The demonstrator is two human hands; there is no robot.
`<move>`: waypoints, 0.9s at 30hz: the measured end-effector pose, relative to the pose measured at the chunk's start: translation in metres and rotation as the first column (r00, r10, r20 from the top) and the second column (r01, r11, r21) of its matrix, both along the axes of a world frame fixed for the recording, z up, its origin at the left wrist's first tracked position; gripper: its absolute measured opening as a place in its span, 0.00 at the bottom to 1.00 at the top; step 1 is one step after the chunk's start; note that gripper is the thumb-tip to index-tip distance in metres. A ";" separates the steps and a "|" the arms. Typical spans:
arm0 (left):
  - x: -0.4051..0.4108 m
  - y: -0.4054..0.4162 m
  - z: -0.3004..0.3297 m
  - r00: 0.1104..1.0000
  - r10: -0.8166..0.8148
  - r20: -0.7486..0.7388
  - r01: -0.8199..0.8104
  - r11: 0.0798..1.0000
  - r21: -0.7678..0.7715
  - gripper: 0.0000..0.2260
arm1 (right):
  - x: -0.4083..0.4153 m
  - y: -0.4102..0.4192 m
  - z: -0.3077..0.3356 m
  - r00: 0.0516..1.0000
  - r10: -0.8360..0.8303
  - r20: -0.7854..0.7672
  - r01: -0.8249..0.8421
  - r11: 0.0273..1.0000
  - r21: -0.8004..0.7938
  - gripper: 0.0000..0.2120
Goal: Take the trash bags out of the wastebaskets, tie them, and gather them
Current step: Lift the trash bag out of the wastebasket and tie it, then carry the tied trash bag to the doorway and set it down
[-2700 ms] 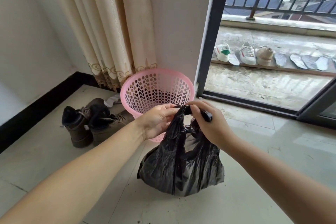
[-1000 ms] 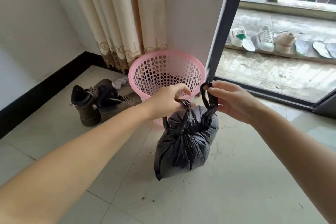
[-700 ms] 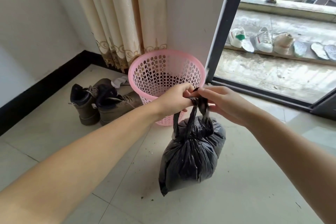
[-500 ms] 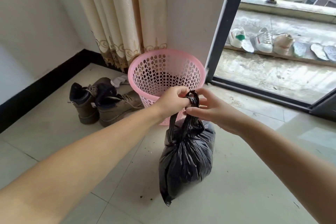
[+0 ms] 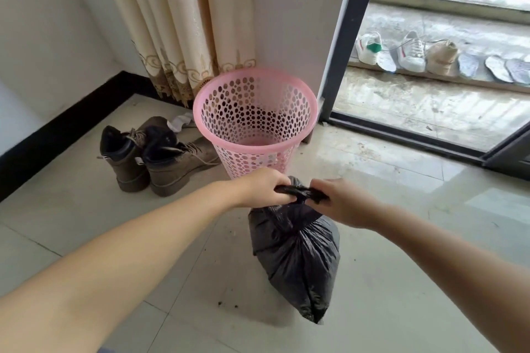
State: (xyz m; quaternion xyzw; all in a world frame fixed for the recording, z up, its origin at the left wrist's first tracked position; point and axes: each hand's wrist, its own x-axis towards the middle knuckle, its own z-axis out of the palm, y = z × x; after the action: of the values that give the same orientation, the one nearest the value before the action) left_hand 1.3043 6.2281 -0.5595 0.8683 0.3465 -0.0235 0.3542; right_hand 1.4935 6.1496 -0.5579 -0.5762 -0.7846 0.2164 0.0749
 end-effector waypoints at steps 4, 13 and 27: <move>0.001 -0.008 -0.025 0.985 -0.134 -0.108 0.150 0.976 0.159 0.16 | 0.005 0.002 -0.025 0.981 0.094 0.171 -0.090 0.995 -0.031 0.13; 0.006 -0.032 -0.038 0.869 -0.276 -0.411 0.387 0.897 0.213 0.16 | -0.003 -0.019 -0.041 0.927 0.200 0.316 -0.128 0.964 -0.234 0.11; 0.018 -0.076 0.270 0.892 -0.283 -0.353 0.343 0.932 0.118 0.15 | 0.008 -0.059 0.263 0.946 0.167 0.277 -0.076 0.947 -0.311 0.10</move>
State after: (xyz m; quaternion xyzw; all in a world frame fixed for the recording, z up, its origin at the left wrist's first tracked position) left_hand 1.3219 6.1525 -0.2894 0.9245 0.2567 -0.1946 0.2039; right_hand 1.5012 6.0905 -0.2951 -0.5569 -0.7799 0.2456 -0.1458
